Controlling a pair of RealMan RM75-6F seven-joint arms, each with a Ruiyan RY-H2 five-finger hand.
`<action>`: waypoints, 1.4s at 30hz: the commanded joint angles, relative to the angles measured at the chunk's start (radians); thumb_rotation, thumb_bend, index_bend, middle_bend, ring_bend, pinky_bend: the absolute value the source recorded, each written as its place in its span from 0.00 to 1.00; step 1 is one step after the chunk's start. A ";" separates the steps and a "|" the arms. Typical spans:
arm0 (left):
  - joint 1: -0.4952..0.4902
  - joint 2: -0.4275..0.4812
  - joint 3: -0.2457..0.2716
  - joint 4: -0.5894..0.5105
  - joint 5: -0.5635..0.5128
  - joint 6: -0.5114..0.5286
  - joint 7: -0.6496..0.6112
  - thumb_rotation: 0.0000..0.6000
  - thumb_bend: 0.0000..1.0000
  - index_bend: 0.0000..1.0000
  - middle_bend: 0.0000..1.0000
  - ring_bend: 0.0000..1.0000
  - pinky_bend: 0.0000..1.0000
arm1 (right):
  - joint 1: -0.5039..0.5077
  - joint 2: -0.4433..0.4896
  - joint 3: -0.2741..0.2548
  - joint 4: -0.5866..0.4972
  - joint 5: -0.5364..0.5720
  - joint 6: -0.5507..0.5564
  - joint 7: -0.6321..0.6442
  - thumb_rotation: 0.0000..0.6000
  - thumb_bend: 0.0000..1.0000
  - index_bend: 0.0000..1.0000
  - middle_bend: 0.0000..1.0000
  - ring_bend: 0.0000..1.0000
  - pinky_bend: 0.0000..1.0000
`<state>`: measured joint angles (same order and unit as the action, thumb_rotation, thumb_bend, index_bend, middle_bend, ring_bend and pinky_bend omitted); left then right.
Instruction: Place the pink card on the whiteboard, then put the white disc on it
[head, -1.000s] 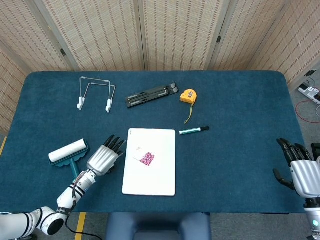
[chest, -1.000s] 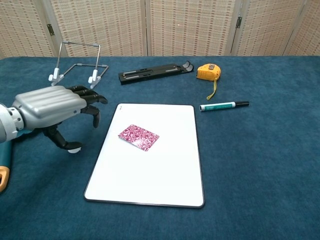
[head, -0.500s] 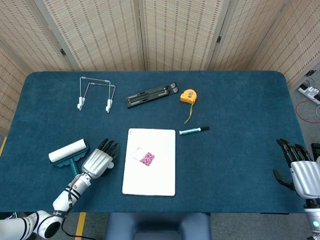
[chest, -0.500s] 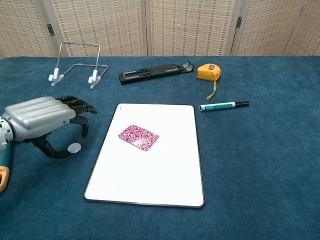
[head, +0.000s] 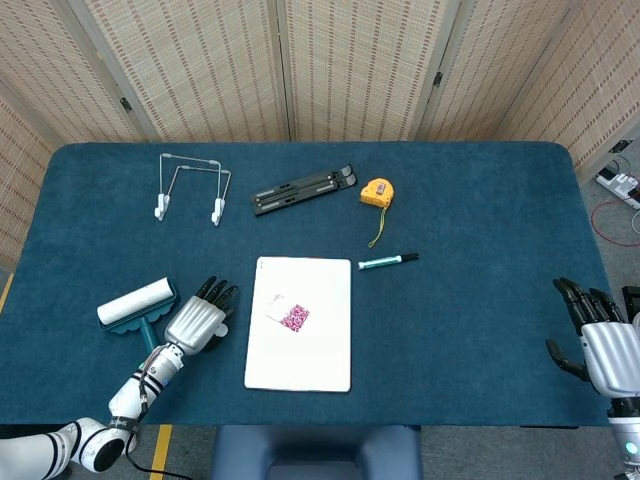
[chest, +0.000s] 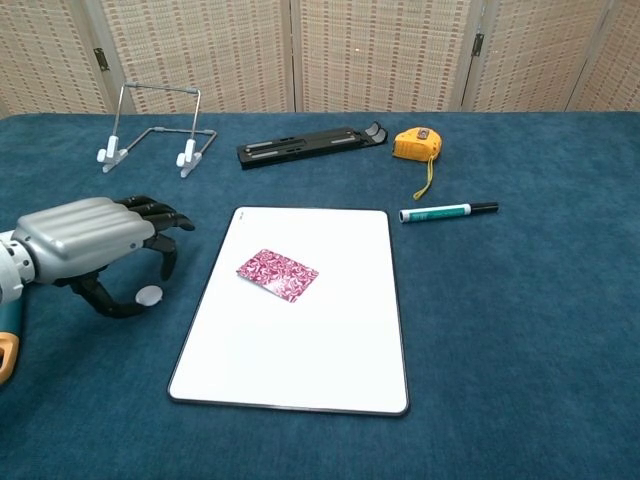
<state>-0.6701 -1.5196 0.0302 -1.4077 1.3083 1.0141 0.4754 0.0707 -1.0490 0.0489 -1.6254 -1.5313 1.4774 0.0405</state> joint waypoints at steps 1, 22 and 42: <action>0.000 -0.001 -0.003 0.002 0.000 -0.007 0.004 1.00 0.33 0.46 0.12 0.07 0.00 | 0.000 0.000 0.001 0.000 0.001 0.000 0.000 1.00 0.37 0.03 0.13 0.18 0.12; 0.011 -0.014 -0.022 0.031 0.009 -0.032 -0.016 1.00 0.36 0.51 0.13 0.07 0.00 | 0.001 0.002 -0.001 -0.016 0.002 -0.002 -0.019 1.00 0.37 0.03 0.13 0.18 0.12; -0.061 -0.005 -0.121 -0.059 0.017 -0.062 -0.030 1.00 0.38 0.53 0.14 0.07 0.00 | -0.002 0.006 -0.004 -0.028 -0.002 0.001 -0.034 1.00 0.37 0.03 0.13 0.18 0.12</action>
<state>-0.7224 -1.5187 -0.0824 -1.4598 1.3312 0.9591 0.4375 0.0688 -1.0433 0.0445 -1.6538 -1.5329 1.4787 0.0061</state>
